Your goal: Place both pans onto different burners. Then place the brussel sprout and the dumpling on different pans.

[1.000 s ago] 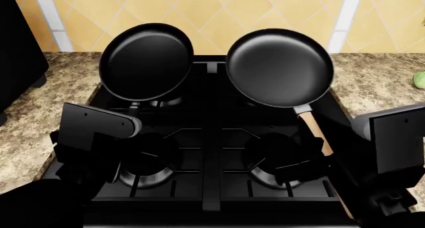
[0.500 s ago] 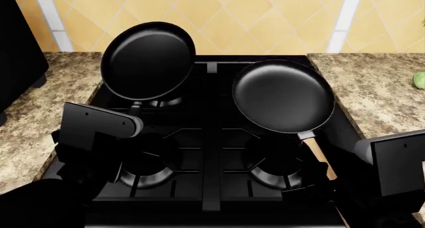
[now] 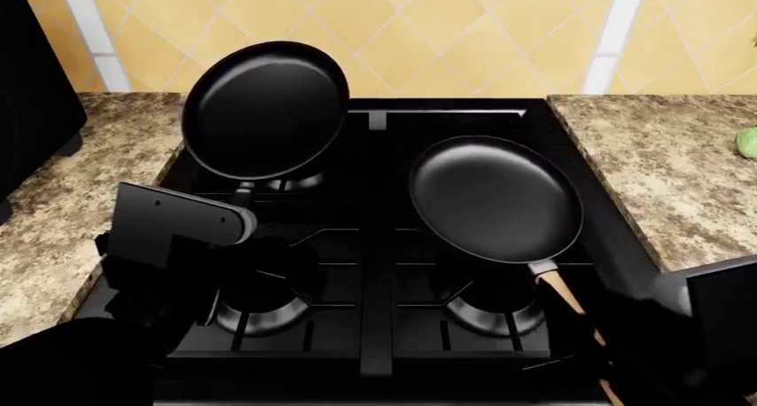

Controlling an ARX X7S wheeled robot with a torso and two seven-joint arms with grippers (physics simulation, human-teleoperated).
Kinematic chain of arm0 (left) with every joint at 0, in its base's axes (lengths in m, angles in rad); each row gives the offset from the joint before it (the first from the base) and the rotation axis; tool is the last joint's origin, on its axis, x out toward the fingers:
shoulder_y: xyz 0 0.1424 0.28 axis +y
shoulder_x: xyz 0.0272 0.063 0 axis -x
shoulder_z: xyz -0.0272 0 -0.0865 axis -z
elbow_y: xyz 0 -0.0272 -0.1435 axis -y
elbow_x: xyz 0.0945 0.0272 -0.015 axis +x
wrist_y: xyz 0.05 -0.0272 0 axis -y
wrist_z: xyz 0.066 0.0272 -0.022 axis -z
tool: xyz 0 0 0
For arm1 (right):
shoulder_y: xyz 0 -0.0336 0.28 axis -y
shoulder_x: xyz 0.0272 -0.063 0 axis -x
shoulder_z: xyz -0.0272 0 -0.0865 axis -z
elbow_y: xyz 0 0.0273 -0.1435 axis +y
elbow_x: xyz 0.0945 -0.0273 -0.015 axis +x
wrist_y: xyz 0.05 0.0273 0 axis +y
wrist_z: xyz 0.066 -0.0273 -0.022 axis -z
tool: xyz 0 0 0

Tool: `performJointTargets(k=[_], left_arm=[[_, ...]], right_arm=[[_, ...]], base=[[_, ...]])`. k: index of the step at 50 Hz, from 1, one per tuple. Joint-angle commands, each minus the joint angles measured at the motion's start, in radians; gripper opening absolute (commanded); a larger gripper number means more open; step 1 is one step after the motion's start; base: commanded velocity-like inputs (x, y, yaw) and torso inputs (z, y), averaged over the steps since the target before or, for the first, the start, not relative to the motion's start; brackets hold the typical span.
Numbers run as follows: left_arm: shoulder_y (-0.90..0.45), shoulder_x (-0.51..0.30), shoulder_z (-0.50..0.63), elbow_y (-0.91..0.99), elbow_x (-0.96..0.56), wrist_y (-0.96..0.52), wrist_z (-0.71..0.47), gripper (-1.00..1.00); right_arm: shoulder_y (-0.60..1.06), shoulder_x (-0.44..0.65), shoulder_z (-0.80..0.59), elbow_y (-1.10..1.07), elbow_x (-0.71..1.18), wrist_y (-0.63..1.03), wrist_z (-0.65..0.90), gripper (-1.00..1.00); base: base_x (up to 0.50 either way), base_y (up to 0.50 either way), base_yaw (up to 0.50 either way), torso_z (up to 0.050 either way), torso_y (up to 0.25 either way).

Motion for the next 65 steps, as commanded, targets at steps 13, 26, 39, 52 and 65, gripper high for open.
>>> performJointTargets(k=[13, 26, 39, 52, 65], left_arm=[[-0.022, 0.002, -0.009, 0.000, 0.046, 0.018, -0.015, -1.00], [-0.025, -0.002, -0.015, 0.013, 0.028, 0.013, -0.026, -1.00], [-0.039, 0.002, -0.010, 0.014, 0.018, 0.009, -0.033, -1.00], [-0.039, -0.001, -0.007, 0.018, 0.013, 0.009, -0.038, -1.00], [-0.032, -0.003, -0.005, 0.013, 0.013, 0.017, -0.036, -1.00]], right_arm=[[-0.102, 0.010, 0.083, -0.026, -0.108, -0.002, -0.153, -1.00], [-0.138, -0.002, 0.074, -0.022, -0.172, -0.010, -0.187, -1.00], [-0.154, -0.001, 0.061, -0.006, -0.199, -0.015, -0.199, -1.00], [-0.166, 0.007, 0.020, 0.006, -0.240, -0.009, -0.220, -1.00], [-0.170, 0.000, -0.015, 0.031, -0.284, -0.018, -0.230, -1.00]], base=[[0.00, 0.00, 0.00, 0.001, 0.003], [0.00, 0.00, 0.00, 0.002, 0.003], [0.00, 0.00, 0.00, 0.002, 0.004], [0.00, 0.00, 0.00, 0.002, 0.003], [0.00, 0.00, 0.00, 0.001, 0.003]])
